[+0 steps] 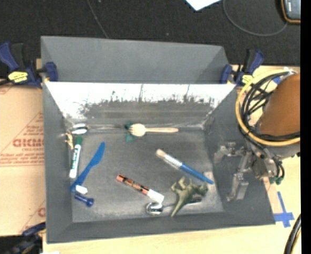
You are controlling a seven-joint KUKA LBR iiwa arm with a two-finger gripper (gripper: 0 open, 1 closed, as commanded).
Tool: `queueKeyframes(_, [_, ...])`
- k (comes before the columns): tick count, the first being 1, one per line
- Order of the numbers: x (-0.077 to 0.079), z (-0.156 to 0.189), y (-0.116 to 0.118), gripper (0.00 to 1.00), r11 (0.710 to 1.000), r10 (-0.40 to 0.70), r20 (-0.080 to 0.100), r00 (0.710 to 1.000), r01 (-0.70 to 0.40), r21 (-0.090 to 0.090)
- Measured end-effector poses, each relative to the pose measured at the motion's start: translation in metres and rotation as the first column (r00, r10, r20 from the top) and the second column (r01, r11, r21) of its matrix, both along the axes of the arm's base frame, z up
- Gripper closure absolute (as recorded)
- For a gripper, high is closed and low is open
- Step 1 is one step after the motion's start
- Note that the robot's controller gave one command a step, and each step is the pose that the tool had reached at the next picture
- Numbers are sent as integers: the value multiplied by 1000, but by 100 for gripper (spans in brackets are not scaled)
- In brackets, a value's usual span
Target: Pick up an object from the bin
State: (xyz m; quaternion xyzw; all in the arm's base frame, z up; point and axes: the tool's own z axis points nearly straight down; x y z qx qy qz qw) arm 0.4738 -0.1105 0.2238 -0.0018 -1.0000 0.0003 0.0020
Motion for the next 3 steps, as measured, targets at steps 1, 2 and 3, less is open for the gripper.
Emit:
queueKeyframes(1, [2, 3, 0, 0, 1000, 5, 7, 1000, -5, -2])
queueKeyframes(2, [8, -115, 19, 0, 930, 367, 9, 930, -367, -4])
queueKeyframes(3, [0, -65, 25, 0, 922, 387, 11, 922, -387, -8])
